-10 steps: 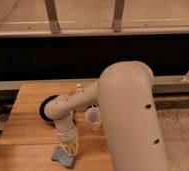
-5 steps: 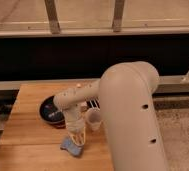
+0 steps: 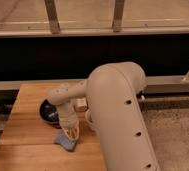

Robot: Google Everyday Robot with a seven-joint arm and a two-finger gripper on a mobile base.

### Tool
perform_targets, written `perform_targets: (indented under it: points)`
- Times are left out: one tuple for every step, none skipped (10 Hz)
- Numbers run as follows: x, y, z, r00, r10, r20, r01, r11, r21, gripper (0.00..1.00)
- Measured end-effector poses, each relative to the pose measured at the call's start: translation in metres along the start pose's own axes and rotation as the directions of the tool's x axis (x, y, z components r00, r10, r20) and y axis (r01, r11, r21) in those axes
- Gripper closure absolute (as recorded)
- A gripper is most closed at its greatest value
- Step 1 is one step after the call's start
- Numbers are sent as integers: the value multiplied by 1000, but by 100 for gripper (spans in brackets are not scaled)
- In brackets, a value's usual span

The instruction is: Wipe the white sponge on the table

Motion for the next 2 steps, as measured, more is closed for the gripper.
perform_targets:
  points:
    - [6,9,-1,1000,-25,7,25,1000,-2,100]
    - [11,12,-2,999,-35,9,36,999,-3,100]
